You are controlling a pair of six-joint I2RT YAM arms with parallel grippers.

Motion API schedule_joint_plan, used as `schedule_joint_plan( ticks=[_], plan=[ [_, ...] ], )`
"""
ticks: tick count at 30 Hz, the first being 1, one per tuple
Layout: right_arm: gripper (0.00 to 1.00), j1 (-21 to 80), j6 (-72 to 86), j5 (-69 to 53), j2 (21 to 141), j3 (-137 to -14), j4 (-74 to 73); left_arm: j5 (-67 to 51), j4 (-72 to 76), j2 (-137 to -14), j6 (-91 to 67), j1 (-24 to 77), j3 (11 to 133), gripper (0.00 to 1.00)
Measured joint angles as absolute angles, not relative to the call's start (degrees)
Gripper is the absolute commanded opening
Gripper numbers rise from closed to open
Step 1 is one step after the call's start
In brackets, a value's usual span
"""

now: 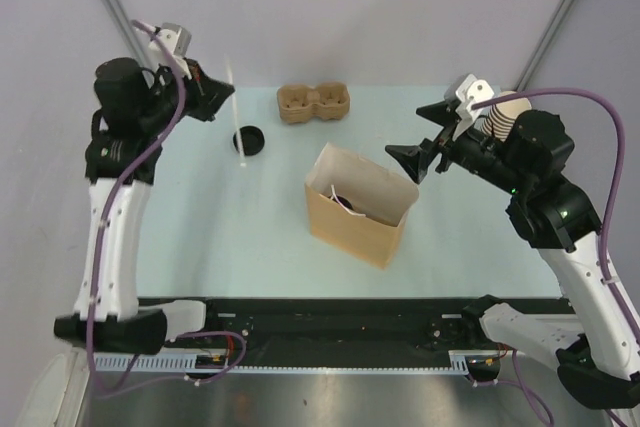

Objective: Pack the takeout coffee

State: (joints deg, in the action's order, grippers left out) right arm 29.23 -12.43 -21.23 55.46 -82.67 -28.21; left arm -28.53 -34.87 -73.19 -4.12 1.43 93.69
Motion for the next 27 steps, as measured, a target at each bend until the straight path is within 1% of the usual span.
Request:
schedule_joint_plan(
  ticks=[4, 7, 11, 15, 20, 24, 25, 27],
  plan=[
    [0.89, 29.3, -10.4, -23.1, 60.3, -89.6, -25.8, -35.1, -24.0, -64.2, -10.5, 8.8, 93.8, 0.0],
    [0.87, 29.5, -7.8, -24.5, 64.1, -94.4, -22.7, -37.8, -16.8, -61.5, -14.8, 12.2, 93.3, 0.0],
    [0.83, 31.6, -4.8, -26.0, 67.6, -97.9, -18.7, -39.5, -10.3, -61.5, -21.1, 15.5, 89.9, 0.0],
    [0.81, 36.8, -3.0, -26.8, 71.0, -99.4, -15.1, -39.9, -4.9, -62.2, -28.0, 17.9, 84.8, 0.0],
    [0.75, 42.0, -2.1, -27.3, 75.5, -101.5, -12.2, -41.0, -2.2, -62.8, -32.8, 21.6, 79.9, 0.0],
    [0.67, 44.6, -2.2, -27.3, 78.3, -103.4, -11.1, -41.2, -0.4, -62.5, -33.2, 23.4, 79.8, 0.0],
    [0.63, 45.1, -2.2, -27.2, 78.8, -103.8, -10.9, -41.2, -0.2, -62.3, -33.1, 24.1, 79.8, 0.0],
    [0.59, 46.2, -2.4, -27.2, 79.8, -104.8, -10.4, -41.2, 0.0, -61.9, -33.0, 25.1, 79.8, 0.0]
  ],
)
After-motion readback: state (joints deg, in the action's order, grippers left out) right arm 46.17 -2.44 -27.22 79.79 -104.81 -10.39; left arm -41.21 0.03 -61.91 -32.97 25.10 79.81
